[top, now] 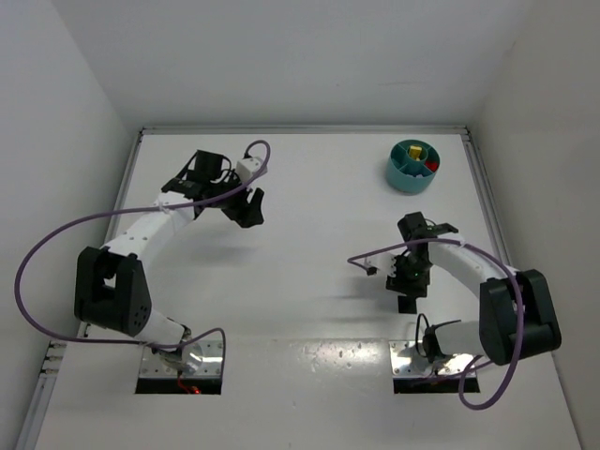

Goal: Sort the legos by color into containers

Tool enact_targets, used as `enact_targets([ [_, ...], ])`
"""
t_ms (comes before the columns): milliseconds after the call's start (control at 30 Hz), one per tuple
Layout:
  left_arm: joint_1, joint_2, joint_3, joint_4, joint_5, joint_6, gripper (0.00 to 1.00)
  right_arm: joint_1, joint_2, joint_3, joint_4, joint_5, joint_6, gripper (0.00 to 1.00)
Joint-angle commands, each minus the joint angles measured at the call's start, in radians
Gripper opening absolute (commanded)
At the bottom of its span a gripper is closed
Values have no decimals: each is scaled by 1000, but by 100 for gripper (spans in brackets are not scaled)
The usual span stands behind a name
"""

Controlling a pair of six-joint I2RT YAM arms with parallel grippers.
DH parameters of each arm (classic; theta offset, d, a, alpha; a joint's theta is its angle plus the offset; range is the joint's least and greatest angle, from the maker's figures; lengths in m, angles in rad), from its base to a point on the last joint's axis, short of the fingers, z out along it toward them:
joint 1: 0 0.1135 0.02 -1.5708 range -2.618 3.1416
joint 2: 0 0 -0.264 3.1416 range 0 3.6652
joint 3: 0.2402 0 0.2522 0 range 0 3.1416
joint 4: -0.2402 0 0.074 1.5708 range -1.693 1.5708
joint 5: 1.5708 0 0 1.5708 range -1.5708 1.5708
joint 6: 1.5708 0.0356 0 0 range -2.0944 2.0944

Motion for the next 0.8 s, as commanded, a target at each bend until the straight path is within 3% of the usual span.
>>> enact_targets([
  [0, 12, 19, 30, 13, 18, 5, 68, 32, 4, 31, -35, -59, -27, 48],
  [167, 12, 37, 39, 13, 18, -4, 68, 69, 18, 4, -35, -59, -27, 48],
  [500, 21, 46, 39, 13, 18, -4, 68, 153, -1, -134, 126, 18, 13, 48],
  [767, 21, 56, 39, 13, 18, -4, 68, 196, 39, -154, 218, 62, 71, 46],
])
